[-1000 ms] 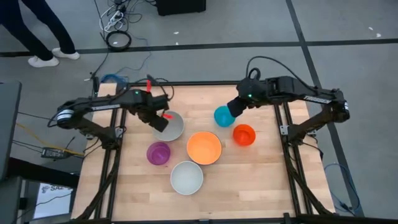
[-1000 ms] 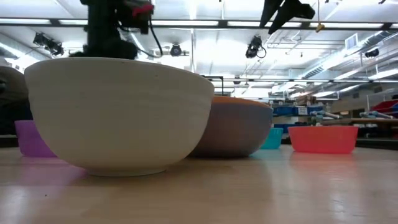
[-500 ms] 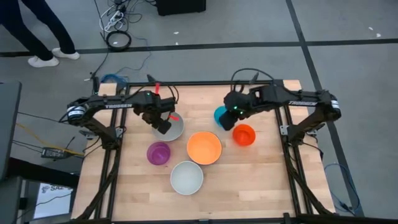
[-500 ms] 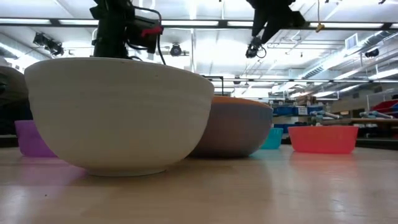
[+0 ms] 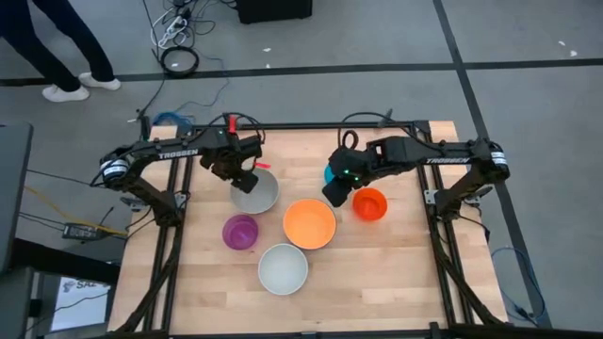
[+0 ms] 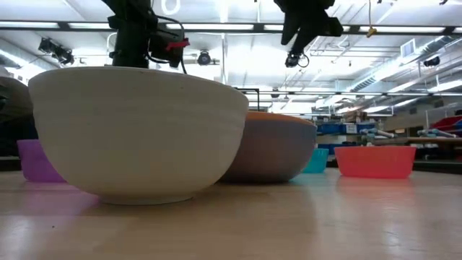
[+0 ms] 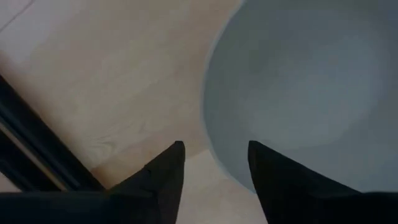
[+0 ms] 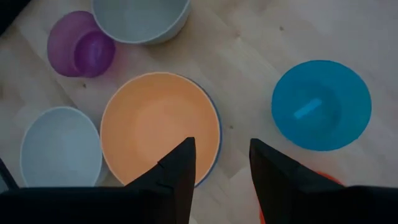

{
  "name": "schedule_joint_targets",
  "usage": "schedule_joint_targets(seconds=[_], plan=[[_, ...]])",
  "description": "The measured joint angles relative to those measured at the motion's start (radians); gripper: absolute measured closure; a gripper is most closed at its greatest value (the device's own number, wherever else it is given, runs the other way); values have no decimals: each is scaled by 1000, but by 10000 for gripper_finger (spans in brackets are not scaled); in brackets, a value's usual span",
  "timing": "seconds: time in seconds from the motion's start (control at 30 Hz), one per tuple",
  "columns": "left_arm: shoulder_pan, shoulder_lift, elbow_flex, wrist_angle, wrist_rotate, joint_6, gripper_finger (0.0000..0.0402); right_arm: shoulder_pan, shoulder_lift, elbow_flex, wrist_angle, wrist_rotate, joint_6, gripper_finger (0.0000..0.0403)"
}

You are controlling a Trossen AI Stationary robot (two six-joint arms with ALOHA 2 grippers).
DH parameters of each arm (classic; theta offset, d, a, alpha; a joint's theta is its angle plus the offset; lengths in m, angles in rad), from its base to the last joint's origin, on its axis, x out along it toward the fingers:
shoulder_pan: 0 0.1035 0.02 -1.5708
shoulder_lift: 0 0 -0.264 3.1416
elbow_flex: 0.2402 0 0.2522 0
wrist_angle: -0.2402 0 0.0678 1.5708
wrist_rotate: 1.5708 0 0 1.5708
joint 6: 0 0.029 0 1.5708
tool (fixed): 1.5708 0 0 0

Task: Nest bowls inside each other
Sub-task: Stack the gray bowl on top of the orange bowl

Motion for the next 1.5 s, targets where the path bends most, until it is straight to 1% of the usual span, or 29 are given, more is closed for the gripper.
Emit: schedule_joint_targets(seconds=[0.1,0.2,0.4,0.57,0.63,0.7,0.73,0.8,0.83,0.87,0.9,0.97,1.07,1.2,1.27,1.37,1.43,1.5], plan=[[10,3,-28,42,0,-14,208,-4,-1,0,0,0,0,263],[20,14,-83,80,14,-22,207,-4,-1,0,0,0,0,263],[20,18,-216,190,120,-25,208,-4,-1,0,-1,-6,0,264],[20,18,-243,202,136,7,212,-7,-1,0,-1,-7,0,264],[20,18,-240,208,139,25,228,-8,-1,0,-1,-6,-1,264],[20,18,-227,211,140,32,257,-11,-1,0,-1,-7,-1,264],[20,17,-222,218,144,34,278,-12,-1,0,-1,-7,-1,264],[20,17,-213,231,152,33,332,-13,-1,0,-2,-7,-1,264],[21,16,-204,248,167,36,363,-14,-1,0,-2,-7,-1,264],[21,10,-194,265,179,45,380,-16,-1,0,-2,-7,-1,264],[20,2,-185,277,177,40,386,-16,-1,0,-2,-7,-1,264],[22,2,-150,283,153,36,392,-16,-1,0,-2,-7,-1,264],[36,4,-81,276,90,49,394,-16,-1,0,-3,-7,-1,264],[56,4,35,271,61,80,395,-16,-1,0,-3,-6,-1,264],[61,5,111,266,73,108,395,-16,-1,0,-3,-6,-1,264],[59,4,231,269,147,143,395,-16,-1,0,-4,-6,-1,264],[41,4,309,244,197,153,395,-16,-1,0,-5,-6,-1,264],[15,3,374,202,216,154,395,-16,-1,0,-15,-1,-1,264]])
